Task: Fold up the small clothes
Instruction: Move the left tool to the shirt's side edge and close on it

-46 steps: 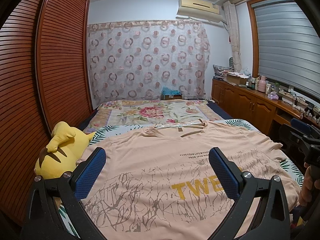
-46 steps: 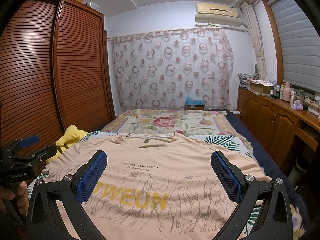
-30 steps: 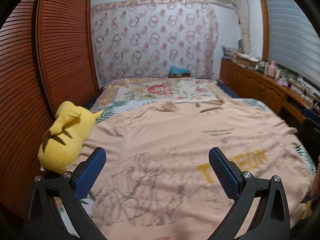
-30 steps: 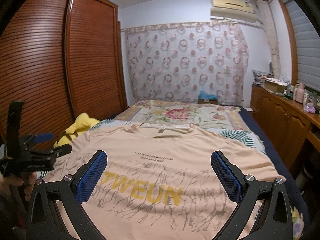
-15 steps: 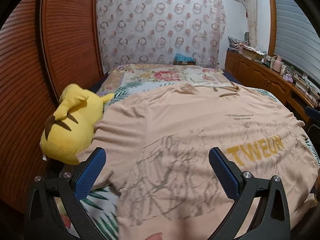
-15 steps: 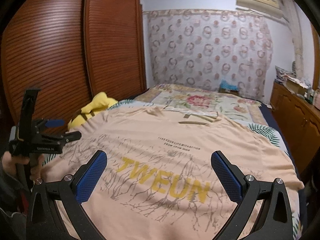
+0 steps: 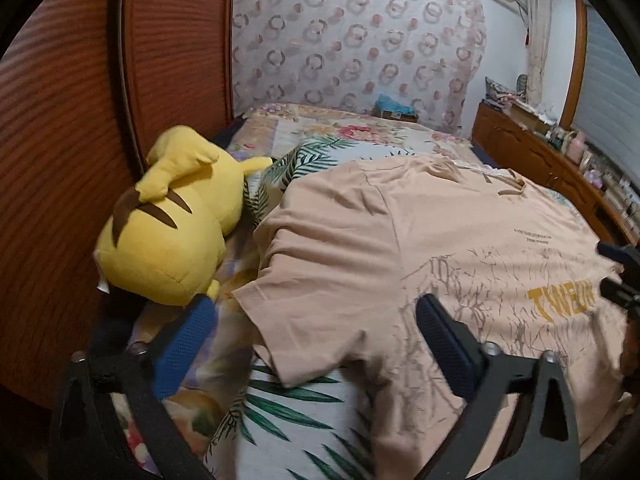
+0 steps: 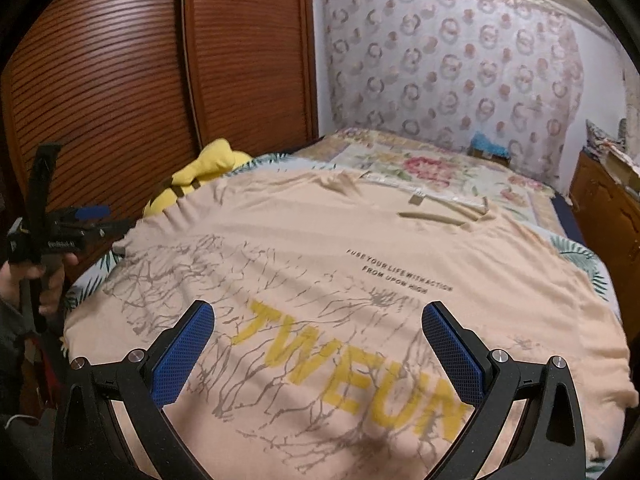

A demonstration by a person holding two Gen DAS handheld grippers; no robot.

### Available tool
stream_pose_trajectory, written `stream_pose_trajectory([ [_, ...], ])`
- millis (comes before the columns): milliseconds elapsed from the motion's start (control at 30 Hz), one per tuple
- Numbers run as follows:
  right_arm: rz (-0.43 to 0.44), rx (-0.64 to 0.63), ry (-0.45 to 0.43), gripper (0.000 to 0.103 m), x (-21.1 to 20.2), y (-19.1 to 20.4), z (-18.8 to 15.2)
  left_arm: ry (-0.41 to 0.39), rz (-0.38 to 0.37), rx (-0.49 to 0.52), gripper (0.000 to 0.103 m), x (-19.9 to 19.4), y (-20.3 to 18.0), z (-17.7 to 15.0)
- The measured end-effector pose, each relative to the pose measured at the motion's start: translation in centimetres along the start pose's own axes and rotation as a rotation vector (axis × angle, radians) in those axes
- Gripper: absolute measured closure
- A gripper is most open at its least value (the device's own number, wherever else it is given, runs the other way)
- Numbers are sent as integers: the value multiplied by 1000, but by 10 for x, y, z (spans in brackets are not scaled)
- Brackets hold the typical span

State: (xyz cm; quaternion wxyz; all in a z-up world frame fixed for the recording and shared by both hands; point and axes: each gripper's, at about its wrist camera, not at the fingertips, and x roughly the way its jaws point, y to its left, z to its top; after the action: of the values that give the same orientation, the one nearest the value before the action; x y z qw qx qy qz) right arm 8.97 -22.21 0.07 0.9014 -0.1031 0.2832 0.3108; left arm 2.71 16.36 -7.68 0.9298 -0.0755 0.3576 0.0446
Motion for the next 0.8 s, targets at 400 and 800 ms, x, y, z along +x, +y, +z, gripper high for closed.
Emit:
stream_pose_trajectory([
  [400,85,-3,95,0,25,-9,22,138,-61,-118,46,39,46,5],
  [800,110,3,80,0,20,-10,15,140,-116,-89,99,45,43,16],
])
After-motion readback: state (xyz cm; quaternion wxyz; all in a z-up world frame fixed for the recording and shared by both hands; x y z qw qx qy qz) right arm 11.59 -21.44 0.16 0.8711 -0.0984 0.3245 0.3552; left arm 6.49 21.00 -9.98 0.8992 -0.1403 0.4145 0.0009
